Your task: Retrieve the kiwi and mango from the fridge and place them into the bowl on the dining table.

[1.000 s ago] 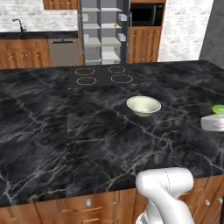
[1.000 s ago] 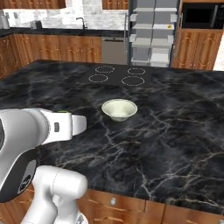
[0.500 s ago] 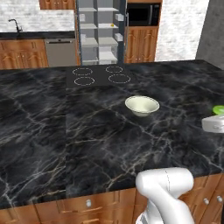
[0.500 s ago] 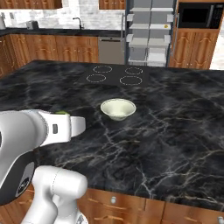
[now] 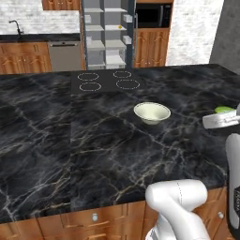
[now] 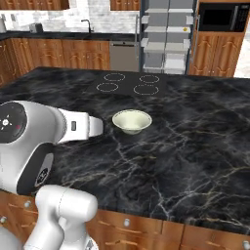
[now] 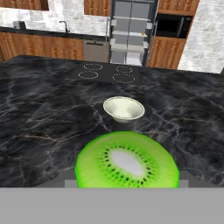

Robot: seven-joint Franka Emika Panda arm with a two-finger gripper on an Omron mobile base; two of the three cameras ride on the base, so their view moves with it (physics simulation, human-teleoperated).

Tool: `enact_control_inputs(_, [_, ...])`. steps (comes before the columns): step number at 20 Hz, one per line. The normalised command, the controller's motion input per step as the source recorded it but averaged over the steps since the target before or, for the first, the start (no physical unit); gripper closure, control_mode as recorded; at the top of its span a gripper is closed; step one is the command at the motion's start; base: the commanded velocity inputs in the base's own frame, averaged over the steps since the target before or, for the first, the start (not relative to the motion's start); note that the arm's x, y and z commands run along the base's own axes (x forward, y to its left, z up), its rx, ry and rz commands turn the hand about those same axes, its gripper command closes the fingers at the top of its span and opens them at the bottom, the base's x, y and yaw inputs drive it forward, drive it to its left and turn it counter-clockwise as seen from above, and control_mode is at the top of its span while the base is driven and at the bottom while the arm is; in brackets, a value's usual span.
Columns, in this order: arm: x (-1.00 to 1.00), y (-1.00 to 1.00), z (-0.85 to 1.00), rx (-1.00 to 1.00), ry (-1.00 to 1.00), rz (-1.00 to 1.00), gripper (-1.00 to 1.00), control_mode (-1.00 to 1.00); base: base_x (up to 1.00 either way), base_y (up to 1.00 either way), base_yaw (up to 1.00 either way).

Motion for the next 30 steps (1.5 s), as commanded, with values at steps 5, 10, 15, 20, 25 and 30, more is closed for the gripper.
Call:
enact_control_inputs(5, [0.93, 0.0, 0.0, -0.01, 0.18, -0.11, 1.0, -1.0, 0.0, 0.0, 0.0])
enact_control_inputs(10, [0.79, 0.0, -0.07, -0.05, 0.09, -0.08, 1.0, -1.0, 0.0, 0.0, 0.0])
enact_control_inputs(15, [0.66, 0.0, -0.29, -0.05, 0.05, -0.05, 1.0, -1.0, 0.0, 0.0, 0.0])
enact_control_inputs(20, [0.72, 0.0, -0.53, 0.0, 0.14, -0.01, 1.0, -1.0, 0.0, 0.0, 0.0])
enact_control_inputs(25, [0.62, 0.0, -0.45, 0.01, 0.06, 0.0, 1.0, -1.0, 0.0, 0.0, 0.0])
enact_control_inputs(30, [0.34, -0.08, -0.15, 0.12, 0.09, 0.0, 1.0, -1.0, 0.0, 0.0, 0.0])
